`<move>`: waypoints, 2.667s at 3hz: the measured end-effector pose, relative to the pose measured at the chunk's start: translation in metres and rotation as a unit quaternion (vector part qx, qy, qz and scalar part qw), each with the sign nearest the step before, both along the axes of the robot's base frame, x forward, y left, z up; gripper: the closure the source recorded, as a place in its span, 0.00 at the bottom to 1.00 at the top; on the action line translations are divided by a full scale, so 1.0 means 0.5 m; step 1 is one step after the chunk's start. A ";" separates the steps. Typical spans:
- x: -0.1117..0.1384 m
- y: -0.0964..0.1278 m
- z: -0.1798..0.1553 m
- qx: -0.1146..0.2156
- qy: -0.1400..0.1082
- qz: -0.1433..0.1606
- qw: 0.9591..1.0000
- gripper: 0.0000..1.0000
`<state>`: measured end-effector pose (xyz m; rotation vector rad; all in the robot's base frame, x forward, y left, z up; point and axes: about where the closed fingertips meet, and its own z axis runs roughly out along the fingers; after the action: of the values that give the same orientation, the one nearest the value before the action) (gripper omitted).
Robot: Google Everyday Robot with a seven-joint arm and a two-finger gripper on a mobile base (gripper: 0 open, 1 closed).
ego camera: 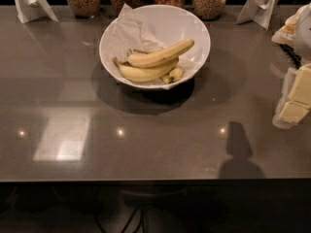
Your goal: Pick banana from white bowl
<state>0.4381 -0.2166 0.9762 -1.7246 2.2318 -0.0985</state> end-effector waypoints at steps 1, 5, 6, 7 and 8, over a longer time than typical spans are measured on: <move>0.000 0.000 0.000 0.000 0.000 0.000 1.000 0.00; 0.213 0.174 0.042 0.144 -0.138 0.093 0.976 0.00; 0.274 0.247 0.027 0.149 -0.125 0.127 0.973 0.00; 0.328 0.304 0.002 0.144 -0.101 0.150 0.973 0.00; 0.379 0.334 -0.036 0.130 -0.071 0.162 0.976 0.00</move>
Offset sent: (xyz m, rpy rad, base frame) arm 0.0466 0.0285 0.0068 0.1996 -0.1839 0.0812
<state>0.6277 -0.0495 0.9580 -1.8408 1.7492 0.1351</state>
